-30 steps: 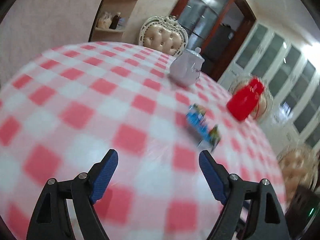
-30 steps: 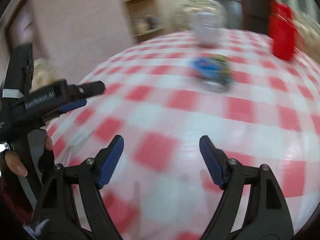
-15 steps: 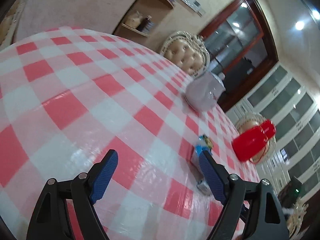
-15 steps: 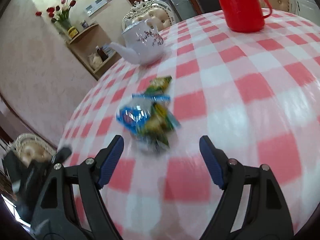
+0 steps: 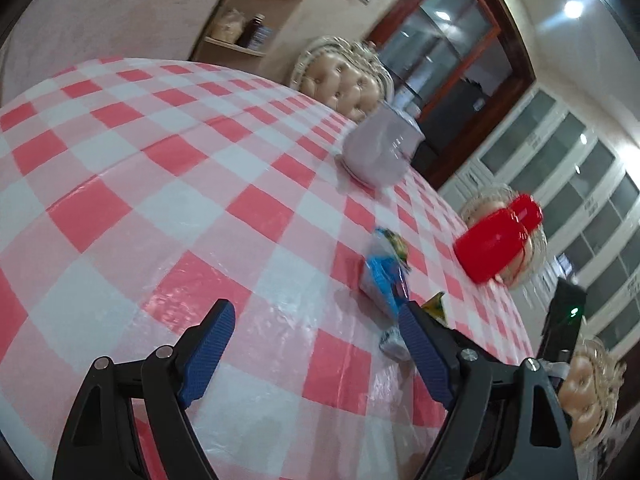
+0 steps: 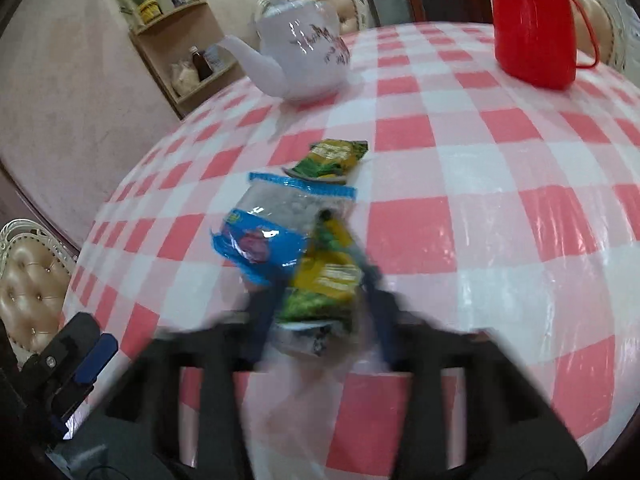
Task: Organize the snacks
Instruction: 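Grasp the green pea snack packet with the right gripper while the left grasps the white candy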
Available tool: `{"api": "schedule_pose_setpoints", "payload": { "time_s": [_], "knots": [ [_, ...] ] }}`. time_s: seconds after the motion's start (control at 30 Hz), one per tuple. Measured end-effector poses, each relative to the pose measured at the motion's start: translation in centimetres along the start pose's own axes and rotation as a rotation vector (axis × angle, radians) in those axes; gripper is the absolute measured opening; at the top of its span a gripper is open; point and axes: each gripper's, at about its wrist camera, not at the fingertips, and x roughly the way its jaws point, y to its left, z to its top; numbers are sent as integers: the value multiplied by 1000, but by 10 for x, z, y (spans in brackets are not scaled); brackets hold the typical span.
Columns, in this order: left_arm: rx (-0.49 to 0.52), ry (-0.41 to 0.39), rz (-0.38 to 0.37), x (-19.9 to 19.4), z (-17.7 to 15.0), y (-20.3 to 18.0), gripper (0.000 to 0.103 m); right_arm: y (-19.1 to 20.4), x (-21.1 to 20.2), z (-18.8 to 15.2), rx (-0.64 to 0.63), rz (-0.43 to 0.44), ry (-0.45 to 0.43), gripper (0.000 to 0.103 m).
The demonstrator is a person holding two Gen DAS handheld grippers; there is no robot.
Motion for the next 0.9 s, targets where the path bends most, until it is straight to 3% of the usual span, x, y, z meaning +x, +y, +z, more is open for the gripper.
{"api": "schedule_pose_setpoints", "payload": {
  "time_s": [0.27,0.47,0.67,0.77,0.8,0.83,0.87,0.9],
  "knots": [
    [206,111,-72,25,-23,-46,86,-50,-82,-25,120,11,-116,31],
    [357,161,-30,51,-33,-81,86,-81,-124,-70,229,48,-92,31],
    [424,219,71,84,-29,-97,84,-71,-152,-70,213,89,-156,32],
    [477,228,112,91,-31,-106,74,-67,-154,-67,199,90,-156,32],
    [492,228,121,91,-32,-108,63,-67,-153,-67,198,89,-151,32],
    [520,228,126,91,-34,-111,43,-67,-152,-67,199,84,-144,32],
    [570,231,142,91,-37,-115,36,-68,-151,-67,201,84,-140,32],
    [618,235,153,91,-40,-117,35,-69,-151,-67,205,85,-137,32]
  ]
}}
